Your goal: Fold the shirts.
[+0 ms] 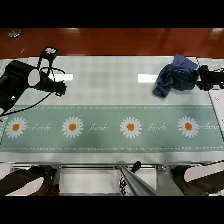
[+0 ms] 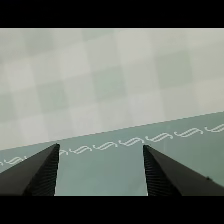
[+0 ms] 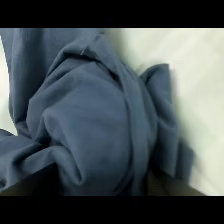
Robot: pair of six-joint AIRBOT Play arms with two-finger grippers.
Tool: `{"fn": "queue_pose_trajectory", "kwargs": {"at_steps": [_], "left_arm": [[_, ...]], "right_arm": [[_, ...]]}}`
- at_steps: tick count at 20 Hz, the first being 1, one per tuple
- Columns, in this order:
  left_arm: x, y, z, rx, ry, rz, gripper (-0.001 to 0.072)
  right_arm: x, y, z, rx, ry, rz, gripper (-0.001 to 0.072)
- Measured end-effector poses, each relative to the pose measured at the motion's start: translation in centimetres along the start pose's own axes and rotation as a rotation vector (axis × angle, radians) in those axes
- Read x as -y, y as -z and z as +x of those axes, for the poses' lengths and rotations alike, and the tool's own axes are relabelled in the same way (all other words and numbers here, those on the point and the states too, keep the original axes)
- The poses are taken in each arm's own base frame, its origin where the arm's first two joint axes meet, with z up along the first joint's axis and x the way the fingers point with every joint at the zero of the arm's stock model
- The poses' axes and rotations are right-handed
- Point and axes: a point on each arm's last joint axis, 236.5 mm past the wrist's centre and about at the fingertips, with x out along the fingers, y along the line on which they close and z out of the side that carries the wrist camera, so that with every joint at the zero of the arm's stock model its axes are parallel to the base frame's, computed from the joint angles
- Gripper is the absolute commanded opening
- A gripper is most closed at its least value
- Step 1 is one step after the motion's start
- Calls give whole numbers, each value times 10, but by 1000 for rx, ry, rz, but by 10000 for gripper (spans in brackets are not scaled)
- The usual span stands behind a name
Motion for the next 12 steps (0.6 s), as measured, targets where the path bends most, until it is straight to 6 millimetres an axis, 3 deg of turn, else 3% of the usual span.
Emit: {"fn": "queue_pose_trajectory", "kwargs": {"at_steps": [3, 6, 8, 10, 12], "left_arm": [[1, 0, 0, 0, 2, -1, 613], [4, 0, -1, -2, 16, -7, 613], [5, 1, -5, -14, 22, -11, 613], [5, -1, -17, -26, 24, -16, 614], [2, -10, -37, -26, 26, -23, 614]], "right_arm": [[-12, 7, 17, 16, -21, 5, 38], [-40, 13, 17, 24, -82, 2, 37], [-74, 10, -2, 48, -152, -61, 37], [-120, 7, -41, 75, -239, -174, 37], [-175, 8, -100, 129, -342, -313, 37]]}}
